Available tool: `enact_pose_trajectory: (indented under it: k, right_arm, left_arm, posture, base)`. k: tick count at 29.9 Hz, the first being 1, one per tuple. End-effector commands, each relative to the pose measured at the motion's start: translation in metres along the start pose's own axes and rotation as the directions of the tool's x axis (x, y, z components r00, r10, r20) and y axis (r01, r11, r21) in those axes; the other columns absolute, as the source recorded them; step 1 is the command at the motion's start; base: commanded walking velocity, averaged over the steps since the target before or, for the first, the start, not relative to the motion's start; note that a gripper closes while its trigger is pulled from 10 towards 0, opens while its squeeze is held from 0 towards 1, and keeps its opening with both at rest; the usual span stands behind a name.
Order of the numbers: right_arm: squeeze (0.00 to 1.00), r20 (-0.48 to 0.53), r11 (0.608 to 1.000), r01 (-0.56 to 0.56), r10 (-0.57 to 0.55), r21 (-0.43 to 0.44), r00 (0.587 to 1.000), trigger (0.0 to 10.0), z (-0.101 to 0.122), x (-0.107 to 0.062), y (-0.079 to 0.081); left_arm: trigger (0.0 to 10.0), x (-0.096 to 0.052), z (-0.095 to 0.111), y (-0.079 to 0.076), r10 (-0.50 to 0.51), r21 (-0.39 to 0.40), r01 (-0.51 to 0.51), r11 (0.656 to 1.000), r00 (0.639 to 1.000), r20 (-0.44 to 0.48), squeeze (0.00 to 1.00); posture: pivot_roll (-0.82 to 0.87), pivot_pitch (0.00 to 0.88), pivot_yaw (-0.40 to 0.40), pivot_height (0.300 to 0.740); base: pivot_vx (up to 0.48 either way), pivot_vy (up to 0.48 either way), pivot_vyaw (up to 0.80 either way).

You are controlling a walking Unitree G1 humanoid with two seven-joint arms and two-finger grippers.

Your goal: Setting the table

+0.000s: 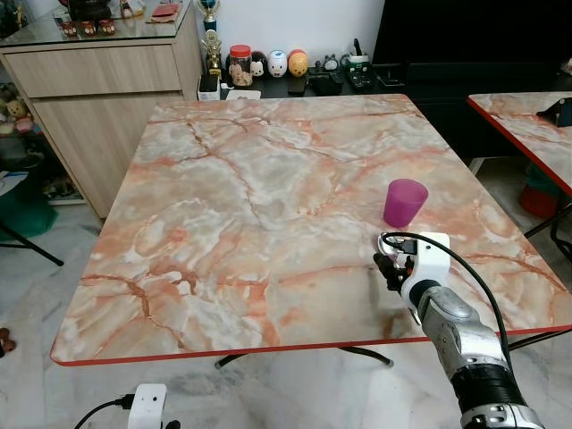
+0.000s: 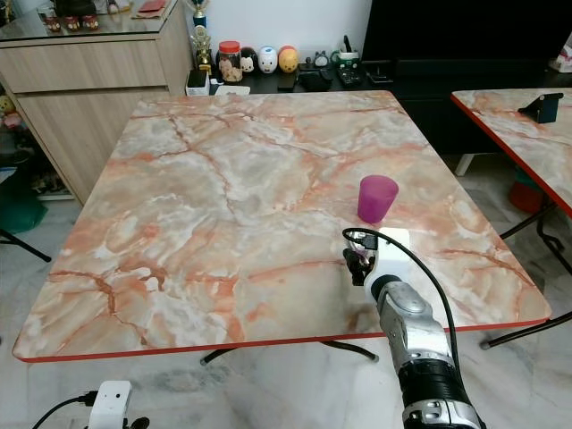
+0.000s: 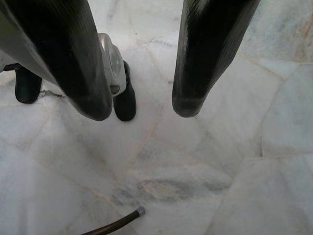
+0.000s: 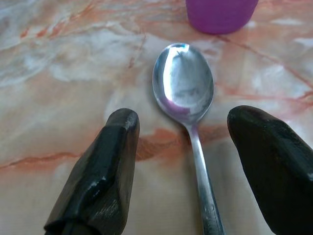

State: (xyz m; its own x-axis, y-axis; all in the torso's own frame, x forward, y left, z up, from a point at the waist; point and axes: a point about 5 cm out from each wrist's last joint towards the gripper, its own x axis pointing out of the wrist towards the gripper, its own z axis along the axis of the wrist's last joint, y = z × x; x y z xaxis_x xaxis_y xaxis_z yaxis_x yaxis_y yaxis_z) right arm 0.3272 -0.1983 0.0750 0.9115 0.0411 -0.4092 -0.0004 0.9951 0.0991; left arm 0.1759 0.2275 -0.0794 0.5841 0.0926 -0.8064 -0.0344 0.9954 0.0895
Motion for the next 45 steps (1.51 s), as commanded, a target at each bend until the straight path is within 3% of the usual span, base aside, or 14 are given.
enact_pose_trajectory:
  k: [1, 32, 33, 34, 45]
  right_arm:
    - [0.00, 0.008, 1.000, -0.001, 0.001, 0.006, 1.000, 10.0, 0.004, 0.001, 0.000]
    - [0.00, -0.102, 1.000, -0.022, 0.021, -0.006, 0.995, 10.0, -0.020, 0.004, 0.003]
    - [0.00, -0.107, 1.000, -0.025, 0.024, -0.008, 0.994, 0.9, -0.021, 0.004, 0.004]
    - [0.00, -0.112, 1.000, -0.029, 0.028, -0.009, 0.993, 0.0, -0.022, 0.004, 0.005]
    - [0.00, -0.117, 0.999, -0.040, 0.038, -0.017, 0.992, 0.0, -0.023, 0.004, 0.007]
  left_arm:
    - [10.0, -0.001, -0.004, 0.000, -0.001, -0.006, 0.001, 1.000, 1.000, -0.018, 0.00]
    - [10.0, -0.001, -0.004, 0.000, -0.004, -0.007, 0.004, 1.000, 1.000, -0.022, 0.00]
    - [10.0, 0.000, -0.004, 0.000, -0.004, -0.008, 0.004, 1.000, 1.000, -0.022, 0.00]
    - [10.0, 0.000, -0.004, 0.000, -0.005, -0.010, 0.005, 1.000, 1.000, -0.022, 0.00]
    - [10.0, -0.001, -0.005, -0.001, -0.012, -0.018, 0.011, 1.000, 1.000, -0.026, 0.00]
  posture:
    - [-0.02, 0.000, -0.011, 0.740]
    - [-0.02, 0.000, -0.007, 0.740]
    - [-0.02, 0.000, -0.007, 0.740]
    - [-0.02, 0.000, -0.007, 0.740]
    - [-0.02, 0.000, -0.009, 0.740]
  base:
    - [0.000, 0.000, 0.00]
    - [0.000, 0.000, 0.00]
    - [0.000, 0.000, 0.00]
    - [0.000, 0.000, 0.00]
    - [0.000, 0.000, 0.00]
